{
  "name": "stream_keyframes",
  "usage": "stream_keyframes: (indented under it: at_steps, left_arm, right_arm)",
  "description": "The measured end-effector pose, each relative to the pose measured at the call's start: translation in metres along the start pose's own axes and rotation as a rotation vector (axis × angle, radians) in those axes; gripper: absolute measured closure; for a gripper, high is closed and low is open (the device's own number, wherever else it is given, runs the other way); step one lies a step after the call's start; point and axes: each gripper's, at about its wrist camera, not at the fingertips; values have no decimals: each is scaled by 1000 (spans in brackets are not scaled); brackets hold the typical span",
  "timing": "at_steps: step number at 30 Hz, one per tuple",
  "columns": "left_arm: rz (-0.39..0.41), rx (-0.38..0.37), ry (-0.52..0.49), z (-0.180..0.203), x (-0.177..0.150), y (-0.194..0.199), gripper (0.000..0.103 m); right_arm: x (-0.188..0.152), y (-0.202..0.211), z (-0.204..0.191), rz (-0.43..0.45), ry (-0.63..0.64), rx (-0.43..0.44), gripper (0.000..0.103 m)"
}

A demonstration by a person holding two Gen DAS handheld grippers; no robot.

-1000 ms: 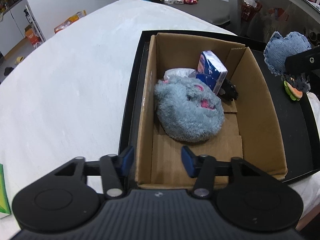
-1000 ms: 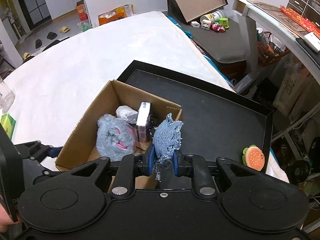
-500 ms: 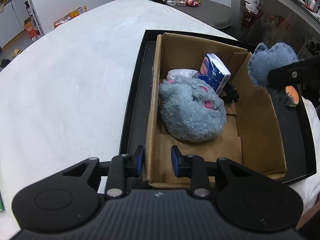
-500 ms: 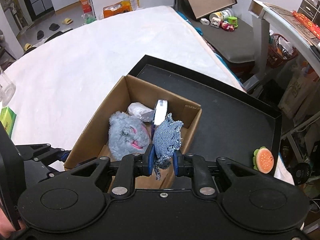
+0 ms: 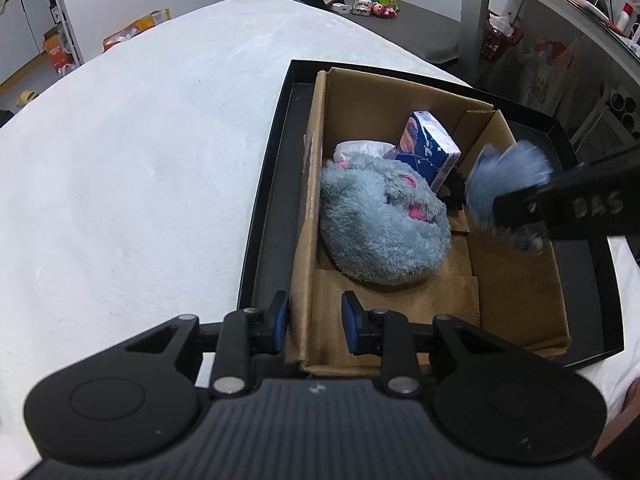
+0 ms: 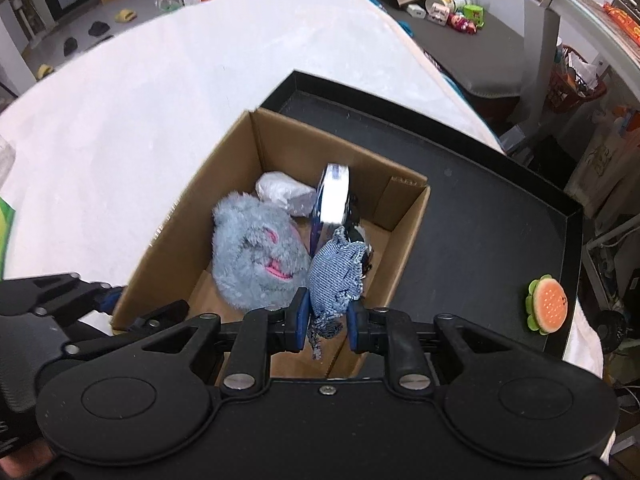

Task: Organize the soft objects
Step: 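Lower the denim patch into the box beside the gray plush and open the right gripper, then move the right gripper to the hamburger plush on the tray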

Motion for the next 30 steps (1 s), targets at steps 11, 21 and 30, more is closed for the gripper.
stream_keyframes:
  at_steps: [11,21,30]
  left_arm:
    - [-10,-9,7,-4,2,-4,76]
    - [-6,11,-6,-1,1,-3,74]
    - [-7,46,-19,4,0,-2,71]
  right_arm:
    - [1,4,3,14,6,-42,57]
    - [-5,20,13,67,5,-58,42]
    - [-19,25,31,97,-13,-71,34]
Point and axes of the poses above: each gripper's, at about its wrist camera, not at the fingertips, and y roughly against the way its jaws point, z to its right, x to its top, and after that the axes turned 14 degrees about y, right-handed
